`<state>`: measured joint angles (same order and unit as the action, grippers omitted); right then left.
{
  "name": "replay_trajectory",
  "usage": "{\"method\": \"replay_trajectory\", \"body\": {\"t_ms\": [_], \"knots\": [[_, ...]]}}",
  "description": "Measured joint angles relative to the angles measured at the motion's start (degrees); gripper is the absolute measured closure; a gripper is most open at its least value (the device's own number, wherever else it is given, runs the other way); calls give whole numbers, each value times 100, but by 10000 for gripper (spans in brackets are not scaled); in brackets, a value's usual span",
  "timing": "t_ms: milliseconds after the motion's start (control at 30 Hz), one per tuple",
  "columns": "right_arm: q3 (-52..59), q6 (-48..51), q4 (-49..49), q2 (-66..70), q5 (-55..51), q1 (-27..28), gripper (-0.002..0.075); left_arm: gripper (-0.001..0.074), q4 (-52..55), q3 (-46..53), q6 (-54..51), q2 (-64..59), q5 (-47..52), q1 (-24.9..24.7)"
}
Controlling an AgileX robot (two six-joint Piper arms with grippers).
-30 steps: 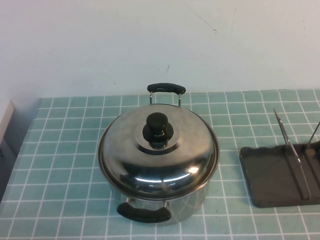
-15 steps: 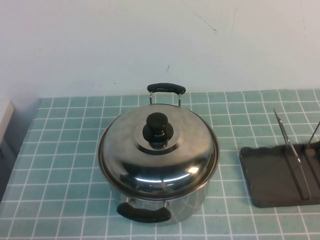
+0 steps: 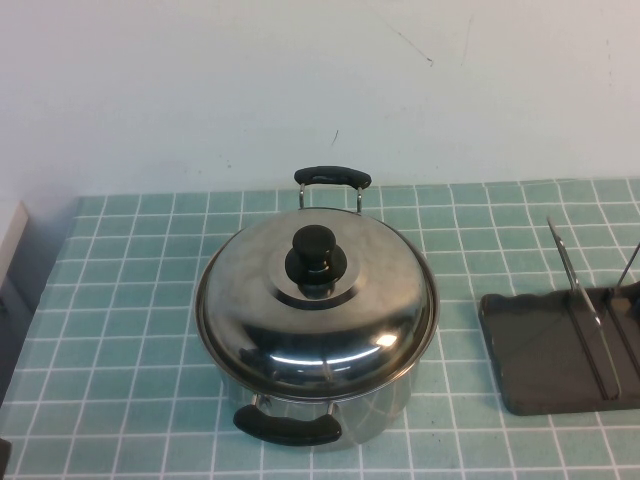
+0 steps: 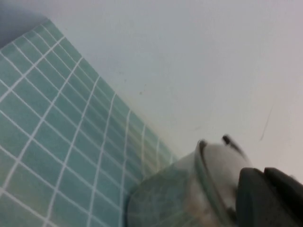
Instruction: Put pot lid on rack
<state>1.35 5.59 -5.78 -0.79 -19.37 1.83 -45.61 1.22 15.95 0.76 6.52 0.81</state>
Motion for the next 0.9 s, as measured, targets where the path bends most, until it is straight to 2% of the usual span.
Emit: {"method": "replay_trajectory", "body": {"t_ms": [100,233,400,667,900], "knots": [[0,0,-25,0,0,0,729,738,0,-251,-1456,0,616,0],[0,0,-92,0,0,0,729,738,-11,-1342,-3673,-518,1444,0],[23,-139,160,0,214,0,729,738,-386,-2400,-5166,-1909,2121,0],[23,-287,498,0,670,-11,729,738,-2474,-3281,-8928,-3809,2462,0],[23,-309,1990,0,749,-11,729,738,-4612,-3624,-11189,-4708,2549,0]]}}
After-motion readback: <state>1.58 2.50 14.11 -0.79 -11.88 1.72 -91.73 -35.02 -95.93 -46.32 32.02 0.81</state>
